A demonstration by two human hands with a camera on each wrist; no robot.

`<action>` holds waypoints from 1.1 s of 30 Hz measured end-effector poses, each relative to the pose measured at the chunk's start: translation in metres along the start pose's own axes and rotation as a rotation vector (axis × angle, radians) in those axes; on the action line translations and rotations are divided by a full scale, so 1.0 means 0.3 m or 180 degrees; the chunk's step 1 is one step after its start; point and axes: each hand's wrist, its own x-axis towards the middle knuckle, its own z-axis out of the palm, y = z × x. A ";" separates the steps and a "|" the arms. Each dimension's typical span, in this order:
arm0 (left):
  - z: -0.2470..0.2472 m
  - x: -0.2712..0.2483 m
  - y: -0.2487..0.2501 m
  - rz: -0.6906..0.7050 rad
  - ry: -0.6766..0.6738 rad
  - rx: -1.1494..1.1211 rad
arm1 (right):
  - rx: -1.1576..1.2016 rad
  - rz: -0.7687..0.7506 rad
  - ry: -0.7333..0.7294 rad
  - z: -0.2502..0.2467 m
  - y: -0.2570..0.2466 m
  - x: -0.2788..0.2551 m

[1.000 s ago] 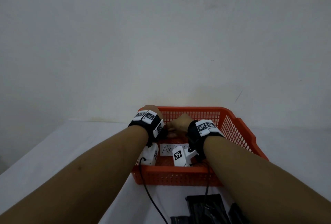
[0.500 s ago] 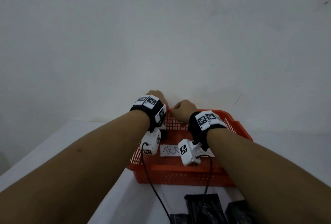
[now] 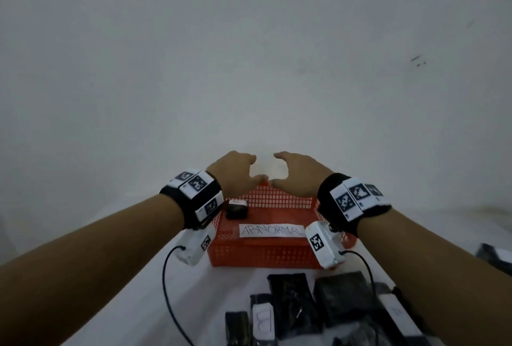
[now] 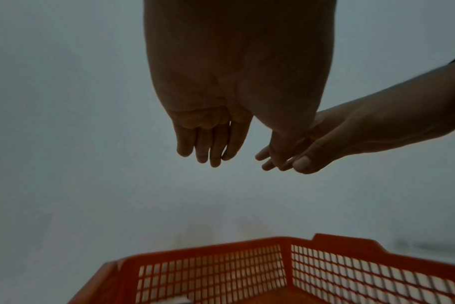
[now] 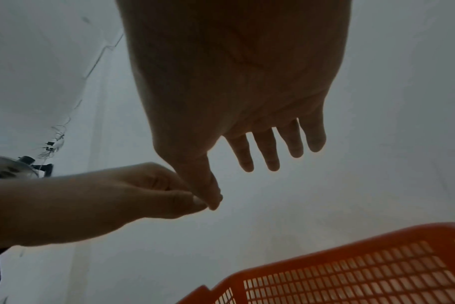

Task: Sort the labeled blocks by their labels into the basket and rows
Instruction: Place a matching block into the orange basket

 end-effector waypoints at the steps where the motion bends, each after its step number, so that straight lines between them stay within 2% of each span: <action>1: 0.004 -0.045 0.008 0.0031 -0.0067 0.0002 | -0.0039 0.0008 -0.0036 0.002 0.004 -0.044; 4: 0.025 -0.170 0.030 0.0093 -0.0319 -0.0050 | -0.0131 0.0034 -0.0072 0.022 0.021 -0.176; 8: 0.085 -0.314 0.047 0.0267 -0.0365 -0.0014 | -0.0037 0.0039 0.0030 0.078 0.048 -0.334; 13: 0.143 -0.477 0.117 0.0574 -0.0601 -0.0232 | -0.0024 0.0101 -0.0090 0.153 0.061 -0.493; 17: 0.206 -0.570 0.132 0.0627 -0.0660 -0.0465 | 0.0020 0.0009 -0.0172 0.202 0.050 -0.592; 19: 0.244 -0.607 0.131 0.0567 -0.0688 -0.0418 | -0.0001 0.0029 -0.0356 0.235 0.040 -0.631; 24: 0.288 -0.655 0.157 0.0304 -0.0885 -0.0176 | -0.0089 0.0082 -0.0635 0.293 0.022 -0.694; 27: 0.300 -0.649 0.196 0.0410 -0.0849 -0.0385 | -0.0094 0.0178 -0.0737 0.289 0.041 -0.710; 33: 0.317 -0.571 0.333 0.0671 -0.0899 -0.0319 | 0.0178 0.0610 -0.0566 0.262 0.105 -0.734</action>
